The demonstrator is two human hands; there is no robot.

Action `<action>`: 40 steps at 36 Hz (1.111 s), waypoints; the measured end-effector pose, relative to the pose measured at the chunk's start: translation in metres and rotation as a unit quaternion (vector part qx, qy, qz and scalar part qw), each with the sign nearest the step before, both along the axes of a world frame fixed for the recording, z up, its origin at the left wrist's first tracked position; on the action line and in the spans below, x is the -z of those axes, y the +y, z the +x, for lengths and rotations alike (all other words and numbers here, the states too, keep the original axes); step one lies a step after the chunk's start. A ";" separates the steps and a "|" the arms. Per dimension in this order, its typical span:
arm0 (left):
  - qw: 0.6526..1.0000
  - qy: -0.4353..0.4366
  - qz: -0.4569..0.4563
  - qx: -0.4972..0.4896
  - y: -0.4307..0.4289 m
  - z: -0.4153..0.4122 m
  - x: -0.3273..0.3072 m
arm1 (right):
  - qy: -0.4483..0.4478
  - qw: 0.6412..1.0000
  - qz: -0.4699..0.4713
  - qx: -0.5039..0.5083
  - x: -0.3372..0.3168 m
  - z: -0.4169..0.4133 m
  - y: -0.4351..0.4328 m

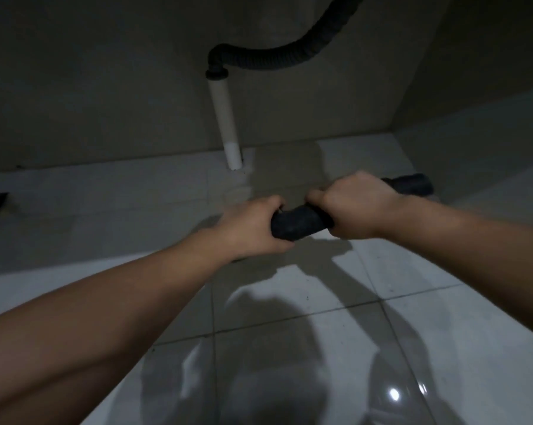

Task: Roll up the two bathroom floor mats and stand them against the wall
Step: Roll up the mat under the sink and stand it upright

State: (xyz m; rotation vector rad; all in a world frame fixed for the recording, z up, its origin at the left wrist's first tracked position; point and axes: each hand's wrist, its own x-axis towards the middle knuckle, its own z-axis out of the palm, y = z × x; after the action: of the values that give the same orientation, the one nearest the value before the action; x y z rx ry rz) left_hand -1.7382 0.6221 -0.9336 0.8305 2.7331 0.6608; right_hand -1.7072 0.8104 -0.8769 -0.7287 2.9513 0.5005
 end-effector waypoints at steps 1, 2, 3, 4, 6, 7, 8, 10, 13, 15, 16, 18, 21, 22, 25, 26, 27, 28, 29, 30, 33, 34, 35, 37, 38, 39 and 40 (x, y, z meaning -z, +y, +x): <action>1.000 -0.024 0.015 -0.005 0.006 0.003 0.000 | 0.020 0.999 0.017 -0.026 0.000 0.004 -0.003; 0.999 -0.038 0.029 -0.004 0.013 0.007 0.000 | 0.023 0.999 0.027 -0.039 -0.002 0.009 -0.005; 0.998 -0.052 0.043 -0.001 0.019 0.011 0.000 | 0.020 0.998 0.031 -0.044 -0.003 0.013 -0.007; 0.996 -0.063 0.065 0.003 0.025 0.016 -0.001 | 0.015 0.998 0.035 -0.047 -0.005 0.016 -0.009; 0.990 -0.089 0.106 -0.010 0.036 0.027 0.001 | -0.005 0.998 0.051 -0.039 -0.010 0.021 -0.009; 0.986 -0.106 0.124 -0.028 0.040 0.031 0.004 | -0.009 0.998 0.055 -0.029 -0.015 0.022 -0.007; 0.980 -0.122 0.147 -0.049 0.043 0.034 0.009 | -0.003 0.998 0.056 -0.020 -0.020 0.023 -0.003; 0.966 -0.156 0.182 -0.099 0.044 0.043 0.018 | 0.055 0.997 0.044 -0.013 -0.040 0.023 0.009; 0.946 -0.182 0.229 -0.138 0.041 0.056 0.024 | 0.158 0.987 -0.032 0.018 -0.078 0.020 0.029; 0.938 -0.189 0.255 -0.140 0.040 0.059 0.026 | 0.118 0.975 -0.181 0.053 -0.092 0.021 0.033; 0.933 -0.192 0.268 -0.143 0.041 0.060 0.026 | 0.073 0.956 -0.278 0.060 -0.091 0.021 0.031; 0.926 -0.192 0.283 -0.157 0.043 0.063 0.029 | 0.035 0.915 -0.398 0.056 -0.083 0.020 0.020; 0.919 -0.204 0.288 -0.175 0.044 0.070 0.039 | 0.038 0.912 -0.409 0.026 -0.070 0.019 0.004; 0.915 -0.208 0.294 -0.184 0.045 0.073 0.043 | 0.036 0.916 -0.400 0.018 -0.066 0.019 -0.001; 0.894 -0.228 0.319 -0.216 0.045 0.080 0.051 | 0.026 0.924 -0.380 -0.020 -0.052 0.022 -0.017; 0.886 -0.236 0.331 -0.223 0.044 0.083 0.053 | 0.017 0.929 -0.368 -0.034 -0.049 0.023 -0.023; 0.880 -0.241 0.339 -0.230 0.044 0.085 0.054 | 0.011 0.935 -0.352 -0.045 -0.048 0.024 -0.027; 0.876 -0.237 0.348 -0.233 0.043 0.087 0.055 | 0.014 0.940 -0.337 -0.053 -0.051 0.024 -0.030; 0.875 -0.225 0.358 -0.233 0.043 0.088 0.054 | 0.023 0.941 -0.331 -0.060 -0.057 0.023 -0.031; 0.875 -0.211 0.370 -0.230 0.043 0.087 0.055 | 0.036 0.938 -0.337 -0.065 -0.064 0.021 -0.031; 0.879 -0.191 0.380 -0.214 0.046 0.083 0.052 | 0.069 0.930 -0.353 -0.070 -0.074 0.019 -0.030; 0.880 -0.193 0.379 -0.212 0.048 0.084 0.051 | 0.071 0.935 -0.340 -0.070 -0.070 0.019 -0.031; 0.879 -0.195 0.378 -0.216 0.048 0.086 0.052 | 0.062 0.943 -0.321 -0.064 -0.061 0.020 -0.033; 0.879 -0.200 0.371 -0.224 0.047 0.090 0.057 | 0.036 0.953 -0.296 -0.052 -0.041 0.021 -0.037; 0.879 -0.202 0.372 -0.220 0.047 0.092 0.057 | 0.030 0.954 -0.294 -0.051 -0.036 0.020 -0.038; 0.876 -0.204 0.378 -0.218 0.046 0.092 0.056 | 0.033 0.953 -0.298 -0.045 -0.040 0.019 -0.038; 0.875 -0.201 0.384 -0.217 0.047 0.090 0.054 | 0.041 0.951 -0.305 -0.039 -0.048 0.016 -0.037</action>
State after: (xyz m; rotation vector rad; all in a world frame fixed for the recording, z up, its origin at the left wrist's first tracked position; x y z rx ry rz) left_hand -1.6482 0.6689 -0.9872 0.1176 2.2345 1.8428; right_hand -1.6907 0.7730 -0.8293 -0.8836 3.1722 -0.4232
